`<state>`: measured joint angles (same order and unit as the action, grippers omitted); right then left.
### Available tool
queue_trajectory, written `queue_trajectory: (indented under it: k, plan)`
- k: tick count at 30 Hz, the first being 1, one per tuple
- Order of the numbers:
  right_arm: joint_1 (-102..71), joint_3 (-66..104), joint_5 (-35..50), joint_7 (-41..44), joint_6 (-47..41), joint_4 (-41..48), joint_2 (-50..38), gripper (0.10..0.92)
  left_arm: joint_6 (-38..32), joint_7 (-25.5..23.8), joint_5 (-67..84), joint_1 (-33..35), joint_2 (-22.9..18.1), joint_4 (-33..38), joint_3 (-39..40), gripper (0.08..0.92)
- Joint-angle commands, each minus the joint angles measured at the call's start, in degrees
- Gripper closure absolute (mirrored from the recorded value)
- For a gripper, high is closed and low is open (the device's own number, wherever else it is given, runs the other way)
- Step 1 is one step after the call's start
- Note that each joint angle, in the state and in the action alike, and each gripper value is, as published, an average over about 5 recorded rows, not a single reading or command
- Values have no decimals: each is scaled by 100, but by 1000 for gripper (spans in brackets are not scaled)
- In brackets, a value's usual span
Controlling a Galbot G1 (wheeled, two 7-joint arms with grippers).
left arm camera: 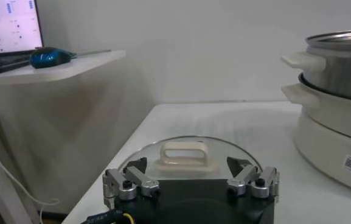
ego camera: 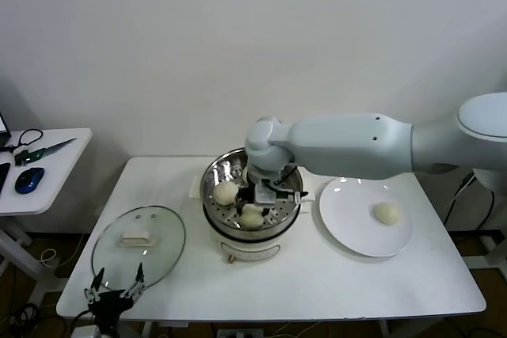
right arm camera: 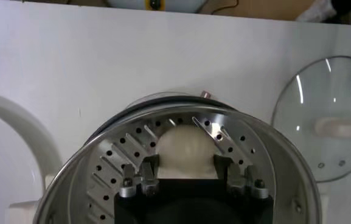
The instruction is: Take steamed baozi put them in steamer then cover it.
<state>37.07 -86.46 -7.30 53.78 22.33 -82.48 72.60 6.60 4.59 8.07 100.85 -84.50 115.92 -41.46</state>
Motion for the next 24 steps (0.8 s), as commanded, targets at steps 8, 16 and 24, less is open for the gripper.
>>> queue_trajectory:
  k: [8, 16, 24]
  plan:
    - [439, 147, 1012, 192, 101, 293, -247, 208, -4, 10, -20, -16, -13, -11, 24, 177]
    - [2024, -943, 3611, 1366, -713, 1078, -1483, 202, 13, -6, -9, -111, 21, -27, 26, 177]
    - [1783, -1692, 3892, 1284, -1897, 1505, -3223, 203, 2, -19, -18, -172, 31, -59, 99, 177]
